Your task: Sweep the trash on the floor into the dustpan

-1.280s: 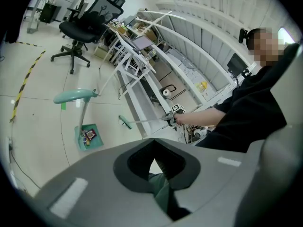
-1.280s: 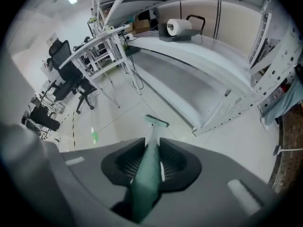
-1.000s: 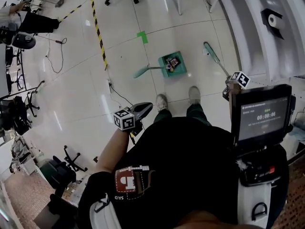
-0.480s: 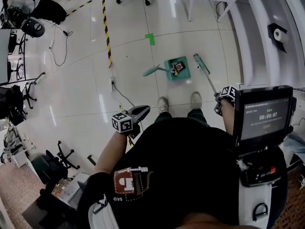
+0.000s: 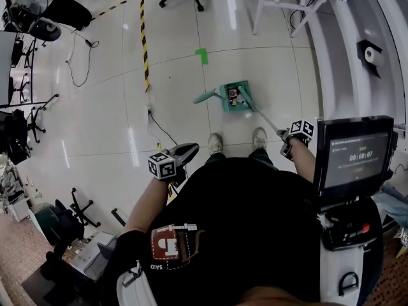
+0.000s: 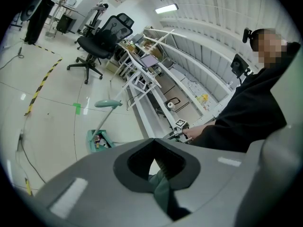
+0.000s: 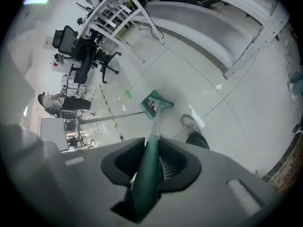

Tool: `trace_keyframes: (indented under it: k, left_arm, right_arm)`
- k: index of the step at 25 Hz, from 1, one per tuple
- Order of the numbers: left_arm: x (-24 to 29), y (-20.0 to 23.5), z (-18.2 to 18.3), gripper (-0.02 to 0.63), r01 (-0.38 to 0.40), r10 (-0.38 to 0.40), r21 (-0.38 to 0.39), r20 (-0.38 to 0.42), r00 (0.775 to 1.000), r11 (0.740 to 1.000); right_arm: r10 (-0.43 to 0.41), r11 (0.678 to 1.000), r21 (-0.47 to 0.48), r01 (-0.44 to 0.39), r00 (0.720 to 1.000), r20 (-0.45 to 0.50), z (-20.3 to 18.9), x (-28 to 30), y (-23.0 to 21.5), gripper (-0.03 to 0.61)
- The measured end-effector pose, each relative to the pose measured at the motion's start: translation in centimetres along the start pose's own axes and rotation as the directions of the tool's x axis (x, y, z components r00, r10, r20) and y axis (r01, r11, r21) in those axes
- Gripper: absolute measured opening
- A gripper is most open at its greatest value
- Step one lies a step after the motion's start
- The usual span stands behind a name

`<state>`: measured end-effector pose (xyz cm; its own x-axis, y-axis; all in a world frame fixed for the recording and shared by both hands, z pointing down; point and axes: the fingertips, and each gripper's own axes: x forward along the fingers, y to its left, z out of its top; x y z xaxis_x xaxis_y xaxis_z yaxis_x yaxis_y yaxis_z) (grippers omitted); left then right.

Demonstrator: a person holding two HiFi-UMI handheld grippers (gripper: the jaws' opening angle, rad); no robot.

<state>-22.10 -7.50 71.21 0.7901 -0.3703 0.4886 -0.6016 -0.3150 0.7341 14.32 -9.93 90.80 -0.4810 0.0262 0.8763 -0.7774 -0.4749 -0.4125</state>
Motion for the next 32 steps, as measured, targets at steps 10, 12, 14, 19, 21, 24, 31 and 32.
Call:
trace_keyframes:
  k: [10,12,14,19,21,24,31,32]
  left_arm:
    - [2.7,3.3,1.7,-0.002,0.034,-0.034,0.009,0.046,0.998,0.999]
    - [3.6,4.5,2.7,-0.002,0.047,-0.048,0.017,0.059,0.997,0.999]
    - [3.9,5.3,3.6,-0.002,0.061,-0.062,0.024,0.069,0.996,0.998]
    - [-0.9,2.5,3.8,-0.002,0.144,-0.148,0.066,0.062,0.987,0.987]
    - [-3.0,2.2,3.7,-0.002,0.178,-0.181,0.083,0.034,0.983,0.981]
    - [-3.9,3.5,3.9,-0.002,0.203,-0.202,0.100,-0.017,0.979,0.974]
    - [-3.8,3.2,2.1,-0.002,0.196,-0.190,0.111,-0.063,0.980,0.974]
    - [-3.8,2.5,1.8,-0.002,0.198,-0.192,0.116,-0.057,0.980,0.973]
  right_arm:
    - [-0.032,0.993,-0.111,0.036,0.999,0.038,4.3,-3.1,-1.5,0.092]
    - [-0.046,0.987,-0.151,0.053,0.998,0.047,5.6,-3.5,-1.2,0.092]
    - [-0.078,0.973,-0.212,0.088,0.995,0.057,6.3,-4.2,-0.7,0.094]
    - [-0.177,0.922,-0.323,0.212,0.975,0.133,0.2,-11.5,0.7,0.092]
    - [-0.186,0.925,-0.305,0.227,0.970,0.157,-2.6,-13.6,1.5,0.092]
    - [-0.158,0.945,-0.259,0.202,0.971,0.179,-4.4,-14.7,2.1,0.094]
    - [-0.128,0.947,-0.273,0.170,0.978,0.164,-8.5,-15.3,0.1,0.094]
    - [-0.128,0.943,-0.286,0.170,0.979,0.160,-9.0,-15.4,-0.4,0.092]
